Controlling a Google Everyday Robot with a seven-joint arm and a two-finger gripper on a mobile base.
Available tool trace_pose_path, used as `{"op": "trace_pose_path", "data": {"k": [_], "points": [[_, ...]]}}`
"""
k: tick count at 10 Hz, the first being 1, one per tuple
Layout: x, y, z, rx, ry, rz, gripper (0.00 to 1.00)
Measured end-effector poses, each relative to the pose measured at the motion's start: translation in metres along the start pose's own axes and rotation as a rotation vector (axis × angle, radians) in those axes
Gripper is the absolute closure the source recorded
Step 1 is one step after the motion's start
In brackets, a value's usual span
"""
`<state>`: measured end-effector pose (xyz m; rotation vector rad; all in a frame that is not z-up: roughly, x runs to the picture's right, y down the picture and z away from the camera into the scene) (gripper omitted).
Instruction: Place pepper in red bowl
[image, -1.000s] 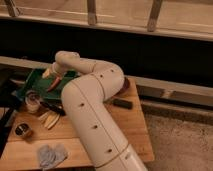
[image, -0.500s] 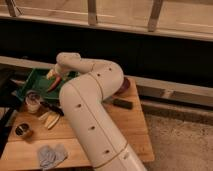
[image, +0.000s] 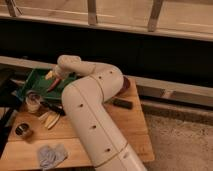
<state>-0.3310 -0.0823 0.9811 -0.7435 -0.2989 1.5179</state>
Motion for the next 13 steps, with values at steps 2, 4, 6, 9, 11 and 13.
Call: {"op": "trace_pose_path", "data": {"k": [2,4,6,9,11,13], "points": [[0.000,-0.004,0.011,-0.033,0.006,0.013,0.31],[0.001,-0.003,0.023,-0.040,0.025,0.010,0.31],[-0.002,-0.001,0.030,-0.023,0.038,-0.017,0.31],[-0.012,0.007,0.028,0.038,0.039,-0.093,0.31],[-0.016,0.013,0.026,0.082,0.045,-0.144,0.31],[-0.014,0.016,0.028,0.118,0.070,-0.183,0.31]]}}
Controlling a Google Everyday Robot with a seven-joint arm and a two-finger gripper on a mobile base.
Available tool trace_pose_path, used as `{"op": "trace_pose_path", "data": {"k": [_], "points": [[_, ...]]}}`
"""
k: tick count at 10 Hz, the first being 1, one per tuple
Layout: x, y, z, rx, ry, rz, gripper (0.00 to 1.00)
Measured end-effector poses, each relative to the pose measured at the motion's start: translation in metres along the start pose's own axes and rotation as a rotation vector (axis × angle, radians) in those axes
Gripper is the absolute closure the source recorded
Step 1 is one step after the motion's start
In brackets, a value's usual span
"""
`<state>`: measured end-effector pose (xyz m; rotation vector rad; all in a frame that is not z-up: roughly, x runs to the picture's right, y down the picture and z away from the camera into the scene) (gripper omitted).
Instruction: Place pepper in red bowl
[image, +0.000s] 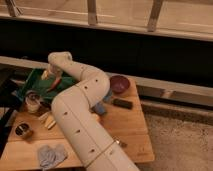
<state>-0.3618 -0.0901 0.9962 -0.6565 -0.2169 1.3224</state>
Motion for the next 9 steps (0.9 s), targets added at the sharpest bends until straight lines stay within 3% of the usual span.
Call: {"op": "trace_pose_path", "data": {"k": [5,9], "points": [[0.008,-0.010,0.006,0.080,0.048,-0.026,0.31],[0.021,-0.016,0.018,0.061,0.080,0.016,0.31]]}}
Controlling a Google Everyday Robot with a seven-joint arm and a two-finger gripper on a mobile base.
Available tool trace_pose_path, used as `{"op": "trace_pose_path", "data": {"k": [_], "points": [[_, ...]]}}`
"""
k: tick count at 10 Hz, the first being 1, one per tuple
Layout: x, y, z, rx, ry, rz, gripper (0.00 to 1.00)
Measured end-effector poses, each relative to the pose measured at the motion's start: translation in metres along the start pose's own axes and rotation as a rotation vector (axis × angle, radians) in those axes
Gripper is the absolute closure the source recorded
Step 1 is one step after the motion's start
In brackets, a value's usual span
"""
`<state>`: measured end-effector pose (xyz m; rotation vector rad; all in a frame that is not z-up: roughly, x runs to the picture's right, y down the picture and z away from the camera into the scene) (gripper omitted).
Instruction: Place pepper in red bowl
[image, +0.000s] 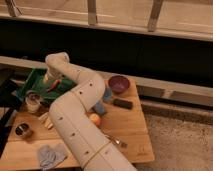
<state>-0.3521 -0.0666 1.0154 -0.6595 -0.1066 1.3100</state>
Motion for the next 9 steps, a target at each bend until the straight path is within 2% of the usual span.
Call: {"op": "trace_pose_path", "data": {"k": [2,3,4,9], "points": [[0.0024,-0.0011,0.0025,-0.002,0.010,0.005,0.31],[0.0054,-0.0011,0.0058,0.000,0.023,0.004,0.35],[0.0062,0.0001,0.0072,0.000,0.028,0.002,0.42],[0.0072,0.0004,0.0086,0.002,0.033,0.000,0.94]]}}
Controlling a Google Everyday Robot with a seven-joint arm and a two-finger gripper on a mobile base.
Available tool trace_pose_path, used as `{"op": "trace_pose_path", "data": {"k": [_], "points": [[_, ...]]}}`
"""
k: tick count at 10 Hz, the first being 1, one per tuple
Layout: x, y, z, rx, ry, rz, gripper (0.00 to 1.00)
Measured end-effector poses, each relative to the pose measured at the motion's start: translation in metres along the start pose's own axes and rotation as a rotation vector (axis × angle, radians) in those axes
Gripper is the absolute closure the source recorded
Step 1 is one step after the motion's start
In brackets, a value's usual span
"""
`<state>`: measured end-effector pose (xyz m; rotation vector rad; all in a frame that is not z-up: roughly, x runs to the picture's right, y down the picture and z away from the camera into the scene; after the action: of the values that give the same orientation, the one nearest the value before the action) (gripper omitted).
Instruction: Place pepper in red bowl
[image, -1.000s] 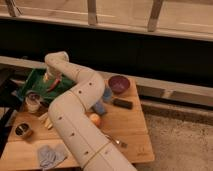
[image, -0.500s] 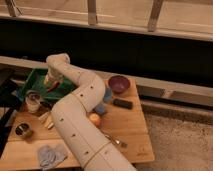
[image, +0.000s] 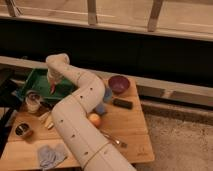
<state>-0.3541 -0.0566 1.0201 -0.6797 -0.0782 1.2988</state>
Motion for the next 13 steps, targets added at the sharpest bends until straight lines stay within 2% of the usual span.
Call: {"op": "trace_pose_path", "data": {"k": [1,3,4,6,8,10,11,13], "points": [[0.000,0.000,0.000,0.000,0.000,0.000,0.99],[0.000,-0.001,-0.001,0.005,0.001,-0.002,1.00],[-0.005,0.001,-0.007,0.022,-0.003,-0.011,1.00],[-0.015,0.011,-0.024,0.004,-0.034,-0.017,1.00],[-0.027,0.018,-0.057,-0.033,-0.085,-0.016,1.00],[-0.029,0.018,-0.078,-0.082,-0.114,-0.003,1.00],[-0.026,0.011,-0.088,-0.112,-0.122,0.009,1.00],[-0.019,0.001,-0.108,-0.144,-0.123,0.015,1.00]]}}
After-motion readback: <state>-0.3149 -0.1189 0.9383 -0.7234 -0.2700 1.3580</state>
